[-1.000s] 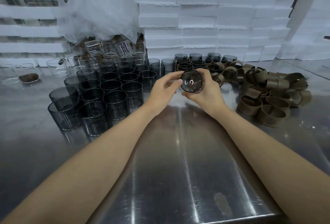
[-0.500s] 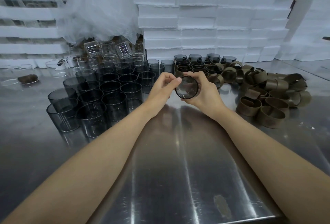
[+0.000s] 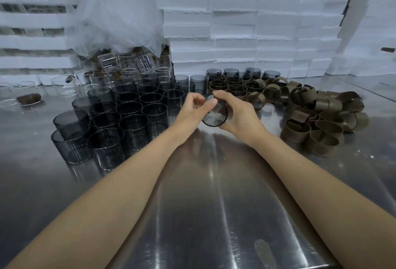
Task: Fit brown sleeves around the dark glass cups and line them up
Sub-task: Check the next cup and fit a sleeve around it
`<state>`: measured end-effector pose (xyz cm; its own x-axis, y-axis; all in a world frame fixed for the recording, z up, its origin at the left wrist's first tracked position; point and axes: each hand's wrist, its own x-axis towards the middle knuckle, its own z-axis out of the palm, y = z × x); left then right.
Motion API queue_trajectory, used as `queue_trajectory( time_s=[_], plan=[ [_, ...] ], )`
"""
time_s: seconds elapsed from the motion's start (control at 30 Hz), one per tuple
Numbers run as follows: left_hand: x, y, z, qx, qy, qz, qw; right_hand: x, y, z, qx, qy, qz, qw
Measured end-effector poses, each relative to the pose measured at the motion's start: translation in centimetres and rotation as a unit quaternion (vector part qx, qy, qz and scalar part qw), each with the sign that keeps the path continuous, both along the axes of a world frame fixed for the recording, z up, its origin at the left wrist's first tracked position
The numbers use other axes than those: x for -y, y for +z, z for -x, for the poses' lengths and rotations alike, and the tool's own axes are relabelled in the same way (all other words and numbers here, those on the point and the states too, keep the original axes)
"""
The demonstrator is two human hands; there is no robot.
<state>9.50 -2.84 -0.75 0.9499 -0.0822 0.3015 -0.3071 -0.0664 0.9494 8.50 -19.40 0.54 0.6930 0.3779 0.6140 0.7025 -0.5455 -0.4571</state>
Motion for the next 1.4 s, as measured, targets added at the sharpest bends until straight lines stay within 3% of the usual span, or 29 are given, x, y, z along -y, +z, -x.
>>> queue_trajectory(
  time_s=[0.4, 0.9, 1.17, 1.4],
  plan=[
    [0.5, -0.1, 0.1, -0.010, 0.017, -0.065, 0.998, -0.5, -0.5, -0.3, -0.013, -0.045, 0.022, 0.999],
    [0.3, 0.1, 0.2, -0.013, -0.009, -0.087, 0.996, 0.0, -0.5, -0.6, -0.159, -0.034, -0.151, 0.975],
    [-0.2, 0.7, 0.6, -0.024, -0.056, -0.004, 0.998, 0.3, -0.9, -1.4, -0.201, 0.002, -0.234, 0.951],
    [-0.6, 1.0, 0.7, -0.079, -0.067, 0.080, 0.991, 0.3, -0.9, -1.4, -0.174, 0.006, -0.229, 0.958]
  ],
)
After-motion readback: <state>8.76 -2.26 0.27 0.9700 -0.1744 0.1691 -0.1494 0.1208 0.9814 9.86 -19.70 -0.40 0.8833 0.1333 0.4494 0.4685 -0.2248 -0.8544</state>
